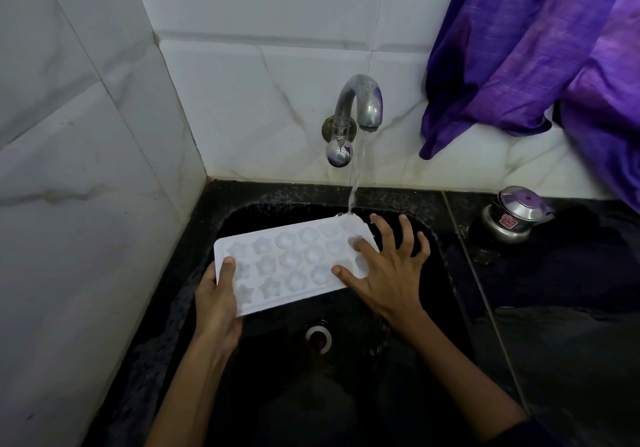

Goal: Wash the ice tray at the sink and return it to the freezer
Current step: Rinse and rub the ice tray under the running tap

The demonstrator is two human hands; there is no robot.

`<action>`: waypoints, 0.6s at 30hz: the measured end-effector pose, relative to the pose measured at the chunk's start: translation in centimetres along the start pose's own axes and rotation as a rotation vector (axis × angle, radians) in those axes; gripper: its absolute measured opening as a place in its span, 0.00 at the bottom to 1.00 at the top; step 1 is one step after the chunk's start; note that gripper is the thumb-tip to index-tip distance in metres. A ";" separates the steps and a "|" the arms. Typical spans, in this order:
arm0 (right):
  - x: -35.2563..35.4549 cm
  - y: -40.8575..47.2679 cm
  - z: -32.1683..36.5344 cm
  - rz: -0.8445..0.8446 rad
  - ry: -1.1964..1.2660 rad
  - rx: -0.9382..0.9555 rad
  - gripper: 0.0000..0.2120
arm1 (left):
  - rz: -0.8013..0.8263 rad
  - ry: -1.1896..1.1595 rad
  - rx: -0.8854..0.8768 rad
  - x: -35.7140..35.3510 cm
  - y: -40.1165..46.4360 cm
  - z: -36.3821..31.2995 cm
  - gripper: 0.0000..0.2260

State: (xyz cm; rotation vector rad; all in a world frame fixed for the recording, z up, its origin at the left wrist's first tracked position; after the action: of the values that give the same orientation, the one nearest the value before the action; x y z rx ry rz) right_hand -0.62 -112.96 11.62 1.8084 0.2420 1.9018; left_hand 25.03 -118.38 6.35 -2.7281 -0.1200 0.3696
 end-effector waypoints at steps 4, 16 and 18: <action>-0.3 0.2 -0.3 0.025 0.009 -0.008 0.33 | 0.000 -0.016 0.011 0.0 -0.2 0.5 0.13; -0.1 0.2 -0.3 0.028 0.074 -0.038 0.33 | -0.020 -0.022 0.010 0.7 0.0 0.5 0.12; 0.0 -0.1 -0.6 0.014 0.102 -0.064 0.31 | -0.030 -0.019 -0.001 0.9 0.0 0.5 0.14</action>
State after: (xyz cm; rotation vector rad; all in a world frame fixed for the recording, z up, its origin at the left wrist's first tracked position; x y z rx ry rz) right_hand -1.21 -112.74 11.52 1.6779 0.2015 1.9913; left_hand 25.74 -118.10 5.71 -2.7211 -0.1660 0.3869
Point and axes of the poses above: each hand's wrist, its own y-axis towards the middle knuckle, its own x-axis out of the back of the hand, z = x × y, the point moved 9 cm from there along y, towards the middle knuckle, and after that the axes turned 5 degrees about z, right-handed, at the moved point
